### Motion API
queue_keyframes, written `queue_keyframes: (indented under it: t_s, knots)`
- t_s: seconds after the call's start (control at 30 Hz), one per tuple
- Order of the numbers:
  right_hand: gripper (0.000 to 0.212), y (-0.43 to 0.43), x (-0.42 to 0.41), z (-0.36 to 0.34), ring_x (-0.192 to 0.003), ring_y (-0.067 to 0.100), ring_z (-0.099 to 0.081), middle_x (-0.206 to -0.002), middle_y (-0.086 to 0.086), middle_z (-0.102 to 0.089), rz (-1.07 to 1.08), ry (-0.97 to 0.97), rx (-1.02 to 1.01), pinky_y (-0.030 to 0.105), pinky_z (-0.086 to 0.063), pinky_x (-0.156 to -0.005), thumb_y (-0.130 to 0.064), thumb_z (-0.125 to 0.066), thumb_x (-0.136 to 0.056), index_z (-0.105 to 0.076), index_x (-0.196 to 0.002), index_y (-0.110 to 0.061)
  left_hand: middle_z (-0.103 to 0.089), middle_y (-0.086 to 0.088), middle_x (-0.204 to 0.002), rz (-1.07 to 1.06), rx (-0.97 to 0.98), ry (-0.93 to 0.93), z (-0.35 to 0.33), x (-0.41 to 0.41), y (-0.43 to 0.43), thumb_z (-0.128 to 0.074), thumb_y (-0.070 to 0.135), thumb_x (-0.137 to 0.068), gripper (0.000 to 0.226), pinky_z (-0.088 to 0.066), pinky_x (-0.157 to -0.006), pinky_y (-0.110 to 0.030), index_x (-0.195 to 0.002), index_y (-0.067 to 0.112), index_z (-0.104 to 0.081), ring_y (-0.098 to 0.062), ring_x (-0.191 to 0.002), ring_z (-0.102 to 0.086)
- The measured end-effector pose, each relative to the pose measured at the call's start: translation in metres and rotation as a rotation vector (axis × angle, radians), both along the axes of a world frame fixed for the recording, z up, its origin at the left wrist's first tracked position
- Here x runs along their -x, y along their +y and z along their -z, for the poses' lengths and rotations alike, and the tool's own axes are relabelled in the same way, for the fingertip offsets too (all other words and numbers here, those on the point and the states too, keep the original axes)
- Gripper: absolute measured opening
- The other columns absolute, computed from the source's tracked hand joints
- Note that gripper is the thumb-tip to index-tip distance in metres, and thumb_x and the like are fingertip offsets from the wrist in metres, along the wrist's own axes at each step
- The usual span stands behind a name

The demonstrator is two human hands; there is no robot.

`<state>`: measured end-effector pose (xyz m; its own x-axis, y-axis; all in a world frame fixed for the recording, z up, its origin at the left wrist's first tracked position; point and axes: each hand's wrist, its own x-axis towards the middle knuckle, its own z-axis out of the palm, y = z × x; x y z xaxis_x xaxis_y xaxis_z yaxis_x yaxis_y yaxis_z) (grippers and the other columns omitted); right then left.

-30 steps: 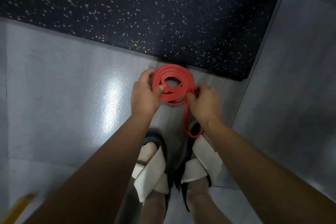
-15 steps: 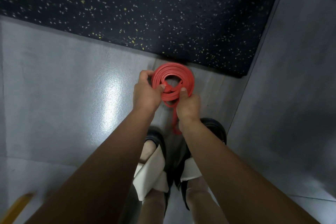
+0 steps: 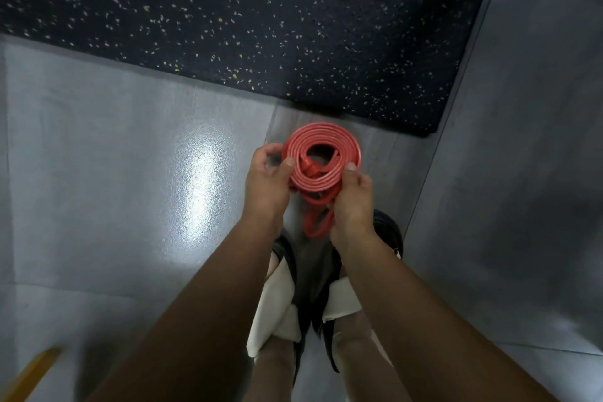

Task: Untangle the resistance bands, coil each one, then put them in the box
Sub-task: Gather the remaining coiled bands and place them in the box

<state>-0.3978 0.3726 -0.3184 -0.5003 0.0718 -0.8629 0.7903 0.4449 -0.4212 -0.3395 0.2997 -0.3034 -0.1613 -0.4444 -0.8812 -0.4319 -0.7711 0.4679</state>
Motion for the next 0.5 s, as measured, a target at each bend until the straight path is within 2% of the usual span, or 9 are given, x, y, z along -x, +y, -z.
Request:
queue_keyframes:
  t_s: [0.07,0.2,0.33,0.4,0.47,0.5]
  knots:
    - [0.018,0.004,0.003,-0.014,-0.084,0.016,-0.058,-0.083,-0.001,-0.060,-0.037,0.046,0.018,0.036,-0.048,-0.087,-0.029,-0.037,-0.099,-0.046,-0.084,-0.024,-0.061,-0.009,-0.086,0.010,0.000,0.035,-0.015,-0.002,0.001,-0.050,0.010,-0.093,0.020,-0.048,-0.073,-0.030,-0.111,0.019,-0.048,-0.016,-0.075,-0.057]
    - [0.014,0.000,0.010,-0.066,-0.088,0.015,-0.059,-0.087,-0.003,-0.062,-0.089,0.131,0.064,0.031,-0.047,-0.085,-0.030,-0.039,-0.098,-0.049,-0.093,-0.023,-0.062,-0.010,-0.084,-0.021,-0.009,0.100,-0.071,-0.004,-0.001,-0.050,0.011,-0.093,0.023,-0.049,-0.068,-0.021,-0.115,0.017,-0.047,-0.016,-0.077,-0.059]
    - [0.018,-0.016,0.018,-0.142,-0.087,0.016,-0.061,-0.095,0.004,-0.063,-0.043,0.186,0.145,0.031,-0.051,-0.083,-0.026,-0.043,-0.097,-0.051,-0.109,-0.015,-0.065,-0.009,-0.097,-0.099,-0.041,0.146,-0.147,-0.003,-0.004,-0.051,0.013,-0.093,0.028,-0.050,-0.074,-0.024,-0.121,0.012,-0.051,-0.018,-0.087,-0.062]
    - [0.016,-0.024,0.021,-0.186,-0.083,0.014,-0.062,-0.094,0.003,-0.064,-0.008,0.197,0.202,0.030,-0.052,-0.079,-0.024,-0.044,-0.097,-0.052,-0.108,-0.015,-0.067,-0.011,-0.103,-0.133,-0.053,0.192,-0.190,-0.004,-0.007,-0.051,0.014,-0.092,0.026,-0.053,-0.078,-0.027,-0.118,0.010,-0.057,-0.021,-0.090,-0.064]
    - [0.011,-0.030,0.023,-0.232,-0.079,0.012,-0.062,-0.090,0.000,-0.064,0.009,0.202,0.251,0.029,-0.051,-0.076,-0.023,-0.044,-0.097,-0.052,-0.102,-0.018,-0.068,-0.012,-0.104,-0.130,-0.037,0.186,-0.236,-0.006,-0.008,-0.053,0.016,-0.091,0.023,-0.052,-0.084,-0.036,-0.113,0.012,-0.060,-0.027,-0.095,-0.064]
    - [0.009,-0.030,0.023,-0.254,-0.079,0.012,-0.061,-0.089,0.000,-0.064,0.010,0.207,0.267,0.031,-0.051,-0.077,-0.023,-0.045,-0.096,-0.053,-0.098,-0.020,-0.068,-0.011,-0.102,-0.143,-0.035,0.186,-0.259,-0.007,-0.007,-0.054,0.016,-0.091,0.022,-0.054,-0.080,-0.035,-0.112,0.014,-0.060,-0.026,-0.092,-0.065]
